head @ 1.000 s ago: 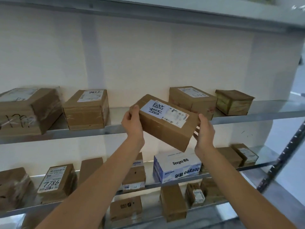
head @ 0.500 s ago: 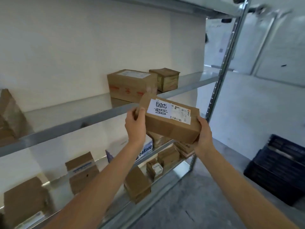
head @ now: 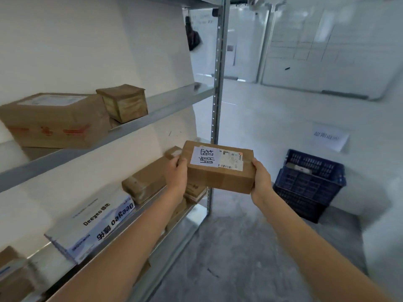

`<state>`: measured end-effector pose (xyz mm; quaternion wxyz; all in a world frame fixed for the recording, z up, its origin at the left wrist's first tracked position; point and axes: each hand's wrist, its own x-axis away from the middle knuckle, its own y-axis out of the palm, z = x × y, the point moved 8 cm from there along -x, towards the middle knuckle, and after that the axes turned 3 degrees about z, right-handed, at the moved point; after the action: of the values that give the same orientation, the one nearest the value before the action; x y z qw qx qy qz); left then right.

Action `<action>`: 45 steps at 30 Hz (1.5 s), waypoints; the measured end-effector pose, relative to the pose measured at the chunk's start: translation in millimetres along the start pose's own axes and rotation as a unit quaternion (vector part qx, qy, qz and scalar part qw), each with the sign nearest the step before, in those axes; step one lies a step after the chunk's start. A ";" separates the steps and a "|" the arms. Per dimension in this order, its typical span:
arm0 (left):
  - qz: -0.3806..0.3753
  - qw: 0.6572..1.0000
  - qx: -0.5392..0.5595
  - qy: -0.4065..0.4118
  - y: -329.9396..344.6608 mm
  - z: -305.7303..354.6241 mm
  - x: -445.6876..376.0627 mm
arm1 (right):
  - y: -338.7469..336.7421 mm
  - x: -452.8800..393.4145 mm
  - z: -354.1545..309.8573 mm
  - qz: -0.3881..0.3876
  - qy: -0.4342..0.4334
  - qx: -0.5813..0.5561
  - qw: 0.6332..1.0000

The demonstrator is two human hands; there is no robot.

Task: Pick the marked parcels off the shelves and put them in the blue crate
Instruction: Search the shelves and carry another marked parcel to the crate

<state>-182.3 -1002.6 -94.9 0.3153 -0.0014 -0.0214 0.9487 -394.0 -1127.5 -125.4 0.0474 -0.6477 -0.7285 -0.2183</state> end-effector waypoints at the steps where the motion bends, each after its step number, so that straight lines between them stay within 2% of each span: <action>1: -0.008 1.000 -0.003 0.002 14.7 -2.6 -5.2 | -6.7 -10.1 -4.1 0.002 -0.005 0.004 1.000; 5: -0.036 0.999 -0.024 -0.005 66.3 -13.4 -20.7 | -30.4 -49.7 -16.0 0.008 -0.027 0.038 0.999; 11: -0.067 0.997 -0.047 -0.015 129.0 -36.3 -47.0 | -61.6 -101.5 -10.7 0.064 -0.011 0.029 0.997; 16: -0.153 0.983 -0.097 -0.015 186.9 -63.0 -88.7 | -82.5 -143.7 -5.6 0.114 0.015 0.015 0.993; 20: -0.233 0.965 -0.119 -0.005 241.3 -68.6 -113.8 | -106.5 -170.7 -7.9 0.152 0.000 0.010 0.988; 26: -0.284 0.954 -0.098 -0.015 331.3 -79.3 -119.7 | -154.6 -201.0 -28.2 0.201 -0.016 0.044 0.978; 30: -0.296 0.949 -0.105 -0.025 393.1 -96.9 -121.7 | -195.0 -231.2 -44.9 0.228 -0.026 0.062 0.971; 37: -0.325 0.938 -0.113 -0.050 498.0 -124.5 -126.2 | -257.4 -307.2 -71.5 0.228 -0.009 0.067 0.971; 45: -0.324 0.932 -0.141 -0.082 613.2 -136.4 -160.5 | -318.9 -412.3 -104.9 0.226 0.031 0.056 0.972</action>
<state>-418.3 -1584.0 -258.3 0.5996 0.0390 -0.1797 0.7789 -659.4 -1568.8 -257.8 0.1541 -0.7849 -0.5724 -0.1803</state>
